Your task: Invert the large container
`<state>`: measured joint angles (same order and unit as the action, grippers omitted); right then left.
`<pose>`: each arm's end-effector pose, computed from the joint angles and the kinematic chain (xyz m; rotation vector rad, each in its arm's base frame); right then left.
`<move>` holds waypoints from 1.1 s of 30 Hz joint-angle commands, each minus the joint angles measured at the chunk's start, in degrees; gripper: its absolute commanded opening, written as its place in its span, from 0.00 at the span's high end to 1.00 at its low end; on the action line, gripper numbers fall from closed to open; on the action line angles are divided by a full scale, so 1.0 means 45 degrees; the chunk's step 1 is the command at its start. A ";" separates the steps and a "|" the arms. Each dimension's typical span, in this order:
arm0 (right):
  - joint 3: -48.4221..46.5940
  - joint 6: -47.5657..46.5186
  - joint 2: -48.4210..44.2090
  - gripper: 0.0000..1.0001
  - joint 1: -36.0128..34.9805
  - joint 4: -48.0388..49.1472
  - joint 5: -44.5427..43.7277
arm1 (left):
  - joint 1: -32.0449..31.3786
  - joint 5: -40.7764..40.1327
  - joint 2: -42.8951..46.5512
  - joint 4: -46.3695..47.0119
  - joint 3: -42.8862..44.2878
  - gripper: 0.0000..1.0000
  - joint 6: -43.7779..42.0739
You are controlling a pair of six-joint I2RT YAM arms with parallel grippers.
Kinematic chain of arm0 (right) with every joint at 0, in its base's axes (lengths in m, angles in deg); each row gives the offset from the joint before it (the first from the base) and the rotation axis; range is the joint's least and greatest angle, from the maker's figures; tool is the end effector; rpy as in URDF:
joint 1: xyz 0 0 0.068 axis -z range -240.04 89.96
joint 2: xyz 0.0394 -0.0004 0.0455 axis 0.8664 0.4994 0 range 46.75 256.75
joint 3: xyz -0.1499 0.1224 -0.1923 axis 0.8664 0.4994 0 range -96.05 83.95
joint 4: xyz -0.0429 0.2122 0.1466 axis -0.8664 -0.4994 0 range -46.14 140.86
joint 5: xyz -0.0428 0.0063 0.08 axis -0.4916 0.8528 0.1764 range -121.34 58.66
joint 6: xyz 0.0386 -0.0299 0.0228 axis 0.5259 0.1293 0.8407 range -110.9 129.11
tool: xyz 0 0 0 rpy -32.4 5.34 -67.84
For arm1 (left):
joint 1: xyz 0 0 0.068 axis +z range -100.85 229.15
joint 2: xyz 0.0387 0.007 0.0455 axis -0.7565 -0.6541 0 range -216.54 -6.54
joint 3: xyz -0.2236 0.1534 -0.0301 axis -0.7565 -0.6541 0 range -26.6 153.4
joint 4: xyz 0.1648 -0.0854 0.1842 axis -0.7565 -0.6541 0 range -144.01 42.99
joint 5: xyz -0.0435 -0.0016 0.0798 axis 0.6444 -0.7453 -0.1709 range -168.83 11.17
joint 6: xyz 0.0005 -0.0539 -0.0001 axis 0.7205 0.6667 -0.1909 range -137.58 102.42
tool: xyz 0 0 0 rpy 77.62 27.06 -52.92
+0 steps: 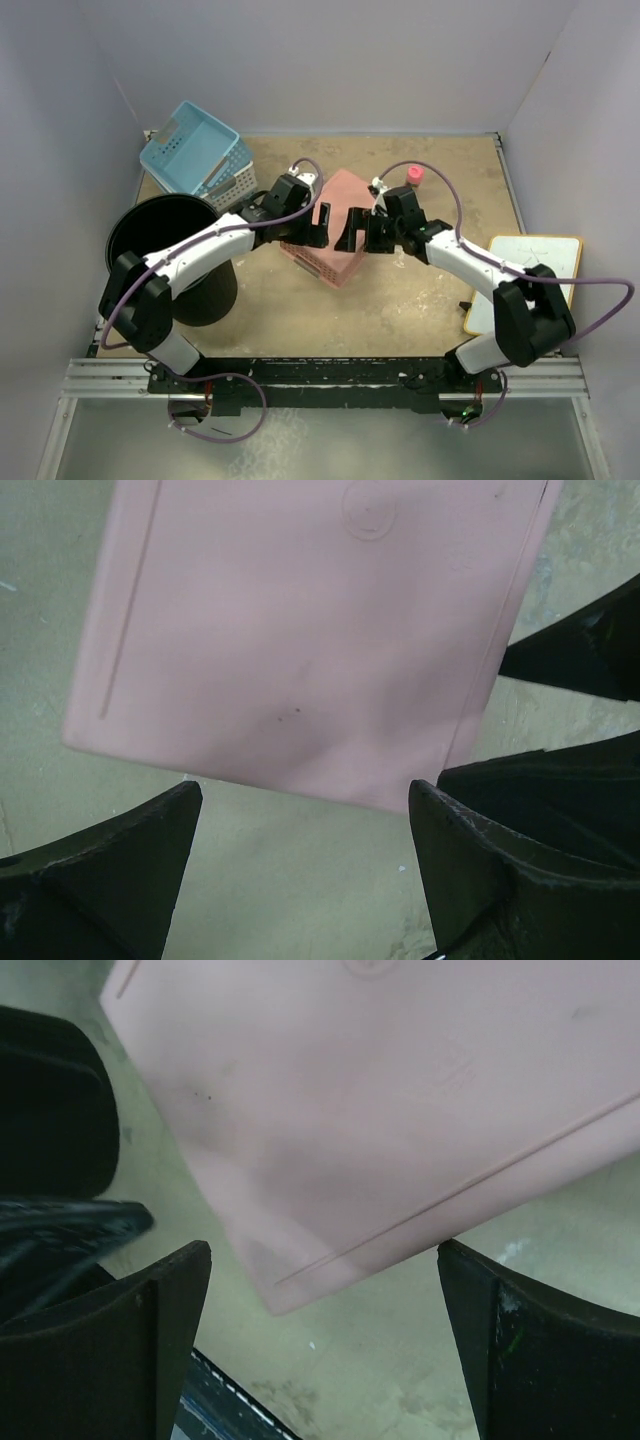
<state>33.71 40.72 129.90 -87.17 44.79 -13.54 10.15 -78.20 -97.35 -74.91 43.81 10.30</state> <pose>0.2716 0.1514 0.2251 -0.0841 2.3692 0.8761 0.2695 -0.2188 0.2665 0.2462 2.4755 -0.5336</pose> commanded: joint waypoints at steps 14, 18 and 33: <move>-0.0459 -0.0544 -0.4131 0.00 0.3006 -0.2500 -0.5885 | -0.0331 0.2526 0.0191 0.2964 -0.1798 0.20 0.1292; 0.0060 -0.0530 -0.4697 0.00 0.3061 -0.2962 -0.6183 | 0.0255 0.2127 -0.0757 0.3888 -0.0904 0.20 0.1363; 0.0736 -0.0287 -0.5426 0.01 0.3061 -0.3675 -0.4451 | 0.1997 0.2127 -0.3684 0.4219 0.4551 0.20 0.0882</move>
<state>37.34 39.45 107.20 -73.40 29.49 -35.29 19.72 -70.90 -118.26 -55.46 59.94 16.13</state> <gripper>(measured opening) 0.994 0.806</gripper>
